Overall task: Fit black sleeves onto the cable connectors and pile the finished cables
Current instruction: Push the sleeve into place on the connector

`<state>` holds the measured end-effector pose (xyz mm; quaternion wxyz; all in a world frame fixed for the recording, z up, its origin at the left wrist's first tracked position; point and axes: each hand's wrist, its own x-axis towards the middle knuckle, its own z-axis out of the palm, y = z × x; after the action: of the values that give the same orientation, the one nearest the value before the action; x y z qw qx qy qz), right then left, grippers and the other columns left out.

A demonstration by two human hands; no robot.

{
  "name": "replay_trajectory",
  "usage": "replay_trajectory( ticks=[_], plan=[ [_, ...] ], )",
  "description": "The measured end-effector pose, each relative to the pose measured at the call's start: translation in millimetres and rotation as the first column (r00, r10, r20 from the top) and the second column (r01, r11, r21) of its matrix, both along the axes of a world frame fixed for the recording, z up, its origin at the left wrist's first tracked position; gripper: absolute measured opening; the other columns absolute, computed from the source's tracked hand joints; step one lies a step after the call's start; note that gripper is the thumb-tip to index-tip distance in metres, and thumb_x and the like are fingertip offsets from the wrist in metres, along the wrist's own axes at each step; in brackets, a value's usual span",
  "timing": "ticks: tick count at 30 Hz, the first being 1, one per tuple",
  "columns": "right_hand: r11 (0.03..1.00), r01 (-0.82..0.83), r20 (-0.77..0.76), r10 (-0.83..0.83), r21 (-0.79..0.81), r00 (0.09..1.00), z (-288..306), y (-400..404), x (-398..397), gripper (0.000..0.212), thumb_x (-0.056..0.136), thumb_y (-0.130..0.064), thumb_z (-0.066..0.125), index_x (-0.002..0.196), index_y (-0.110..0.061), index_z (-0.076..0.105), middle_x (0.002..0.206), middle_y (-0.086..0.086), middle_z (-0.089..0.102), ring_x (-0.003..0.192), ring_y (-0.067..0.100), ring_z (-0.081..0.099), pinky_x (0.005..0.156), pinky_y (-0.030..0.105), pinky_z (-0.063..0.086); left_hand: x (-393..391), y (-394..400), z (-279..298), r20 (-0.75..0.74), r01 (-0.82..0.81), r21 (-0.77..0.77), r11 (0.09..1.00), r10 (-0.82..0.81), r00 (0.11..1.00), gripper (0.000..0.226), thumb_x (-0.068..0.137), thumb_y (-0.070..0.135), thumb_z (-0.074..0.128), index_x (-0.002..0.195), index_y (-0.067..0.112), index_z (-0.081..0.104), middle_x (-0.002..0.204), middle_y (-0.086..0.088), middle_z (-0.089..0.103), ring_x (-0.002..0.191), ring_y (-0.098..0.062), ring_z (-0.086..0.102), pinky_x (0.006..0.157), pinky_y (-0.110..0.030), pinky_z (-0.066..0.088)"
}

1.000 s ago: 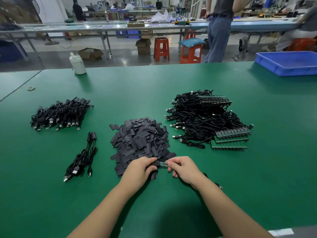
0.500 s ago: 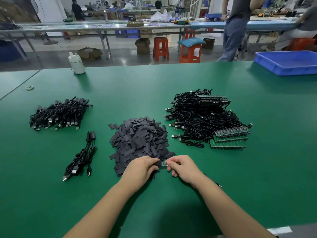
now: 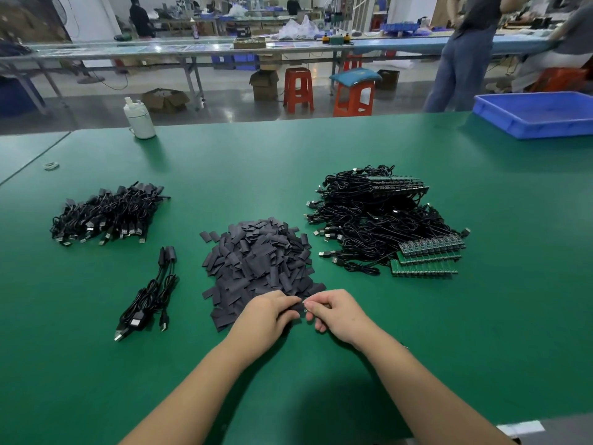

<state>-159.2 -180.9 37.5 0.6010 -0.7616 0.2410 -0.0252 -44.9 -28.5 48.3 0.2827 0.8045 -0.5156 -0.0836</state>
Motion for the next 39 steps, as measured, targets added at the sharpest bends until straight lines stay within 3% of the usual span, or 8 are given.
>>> replay_trajectory(
  ticks=[6, 10, 14, 16, 20, 25, 39],
  plan=[
    [1.0, -0.026, -0.015, 0.026, -0.003, 1.0, 0, -1, 0, 0.014, 0.101, -0.012, 0.056, 0.105, -0.019, 0.068, 0.074, -0.008, 0.071, 0.054, 0.003, 0.058, 0.058, 0.02, 0.051, 0, 0, 1, 0.12, 0.012, 0.032, 0.999, -0.016, 0.993, 0.029, 0.096, 0.031, 0.059, 0.124, 0.025, 0.066, 0.109, 0.005, 0.065, 0.102, -0.015, 0.058, 0.088, -0.03, 0.048],
    [0.998, -0.054, -0.02, 0.054, -0.01, 0.998, 1, -3, -1, 0.025, 0.098, -0.009, 0.059, 0.122, -0.014, 0.064, 0.08, -0.007, 0.073, 0.057, 0.004, 0.059, 0.058, 0.02, 0.051, -1, -2, 4, 0.067, -0.013, 0.028, 1.0, 0.011, 0.998, 0.028, 0.094, 0.025, 0.062, 0.121, 0.023, 0.068, 0.101, 0.0, 0.069, 0.096, -0.019, 0.062, 0.088, -0.031, 0.048],
    [0.999, -0.042, 0.004, 0.042, -0.012, 0.999, 3, -6, -2, 0.014, 0.098, -0.012, 0.061, 0.105, -0.021, 0.068, 0.073, -0.006, 0.074, 0.055, 0.007, 0.06, 0.057, 0.023, 0.053, -4, -3, 9, -0.094, -0.101, -0.081, 0.992, 0.093, 0.991, 0.027, 0.088, 0.019, 0.072, 0.115, 0.018, 0.074, 0.099, 0.002, 0.072, 0.089, -0.009, 0.062, 0.082, -0.005, 0.037],
    [0.999, -0.043, 0.006, 0.042, 0.017, 0.999, 3, -6, -2, 0.013, 0.097, -0.011, 0.062, 0.104, -0.02, 0.068, 0.072, -0.005, 0.074, 0.054, 0.008, 0.06, 0.056, 0.023, 0.052, -5, -2, 10, -0.134, -0.121, -0.099, 0.988, 0.107, 0.985, 0.025, 0.086, 0.017, 0.073, 0.111, 0.018, 0.075, 0.096, 0.004, 0.072, 0.087, -0.007, 0.061, 0.079, 0.0, 0.033],
    [0.997, -0.046, -0.007, 0.046, 0.066, 0.999, 4, -7, -3, 0.011, 0.097, -0.01, 0.064, 0.1, -0.019, 0.07, 0.074, -0.002, 0.075, 0.054, 0.009, 0.061, 0.055, 0.022, 0.052, -7, -1, 10, -0.096, -0.092, -0.098, 0.991, 0.083, 0.992, 0.024, 0.088, 0.018, 0.072, 0.112, 0.017, 0.075, 0.097, 0.003, 0.071, 0.09, -0.01, 0.061, 0.08, -0.003, 0.035],
    [0.995, -0.05, -0.04, 0.054, 0.092, 0.998, 4, -4, -3, 0.015, 0.097, -0.008, 0.062, 0.09, -0.019, 0.07, 0.074, -0.001, 0.074, 0.053, 0.01, 0.06, 0.054, 0.023, 0.053, -8, -2, 8, -0.008, -0.015, -0.039, 0.999, 0.015, 1.0, 0.025, 0.092, 0.019, 0.066, 0.116, 0.017, 0.072, 0.102, -0.001, 0.069, 0.095, -0.016, 0.063, 0.089, -0.027, 0.047],
    [0.987, -0.02, -0.054, 0.029, 0.161, 0.998, 10, -3, -3, 0.01, 0.097, -0.004, 0.061, 0.095, -0.009, 0.071, 0.074, 0.003, 0.072, 0.053, 0.01, 0.06, 0.056, 0.023, 0.054, -8, -2, 5, 0.065, 0.001, 0.041, 0.999, -0.004, 0.998, 0.03, 0.097, 0.023, 0.059, 0.126, 0.02, 0.065, 0.115, 0.002, 0.067, 0.105, -0.018, 0.061, 0.093, -0.026, 0.045]
  ],
)
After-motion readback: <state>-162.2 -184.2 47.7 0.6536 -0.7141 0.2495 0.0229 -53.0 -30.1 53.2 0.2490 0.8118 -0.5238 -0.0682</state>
